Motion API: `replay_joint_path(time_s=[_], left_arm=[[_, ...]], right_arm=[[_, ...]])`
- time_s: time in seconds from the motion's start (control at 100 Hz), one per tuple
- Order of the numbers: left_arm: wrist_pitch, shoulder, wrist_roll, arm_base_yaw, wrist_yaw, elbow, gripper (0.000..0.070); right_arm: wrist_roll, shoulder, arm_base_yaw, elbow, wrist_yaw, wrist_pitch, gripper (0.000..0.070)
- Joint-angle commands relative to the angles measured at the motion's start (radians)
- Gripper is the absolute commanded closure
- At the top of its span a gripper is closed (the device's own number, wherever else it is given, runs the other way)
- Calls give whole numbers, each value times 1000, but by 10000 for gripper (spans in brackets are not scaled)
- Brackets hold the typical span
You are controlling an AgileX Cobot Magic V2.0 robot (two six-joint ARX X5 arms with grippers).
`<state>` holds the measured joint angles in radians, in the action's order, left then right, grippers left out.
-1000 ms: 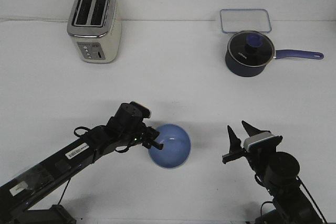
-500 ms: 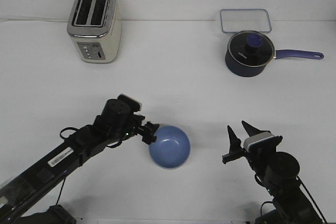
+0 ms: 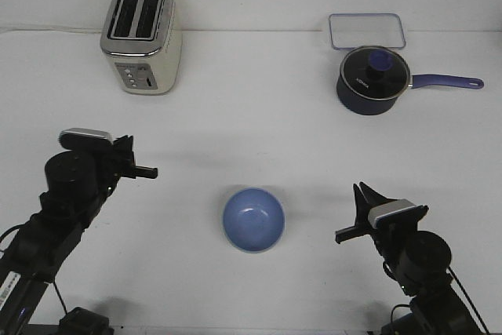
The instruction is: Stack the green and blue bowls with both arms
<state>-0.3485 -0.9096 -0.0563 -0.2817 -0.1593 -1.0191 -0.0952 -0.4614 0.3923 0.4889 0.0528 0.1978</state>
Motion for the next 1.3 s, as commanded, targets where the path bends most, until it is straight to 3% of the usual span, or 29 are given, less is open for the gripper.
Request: replay_joint_path(time_s=[0.0,0.09,0.21,0.35,1.29], left_arm=[[6,39,23,27,-6,19,687],[76,135,42,73,-6,107,687],[239,303,52,105,8,270,688],[406,477,67,107,29,443,688],[386,537,64,107,29,495,686]], right_arm=[[-37,40,6,2,2,3,694],[-39,123,6,0,13,36,694],[-8,237,6,-6,105,65,694],[6,290,5,-19,157,67,694],[-16,291,6,-18,157,61,694]])
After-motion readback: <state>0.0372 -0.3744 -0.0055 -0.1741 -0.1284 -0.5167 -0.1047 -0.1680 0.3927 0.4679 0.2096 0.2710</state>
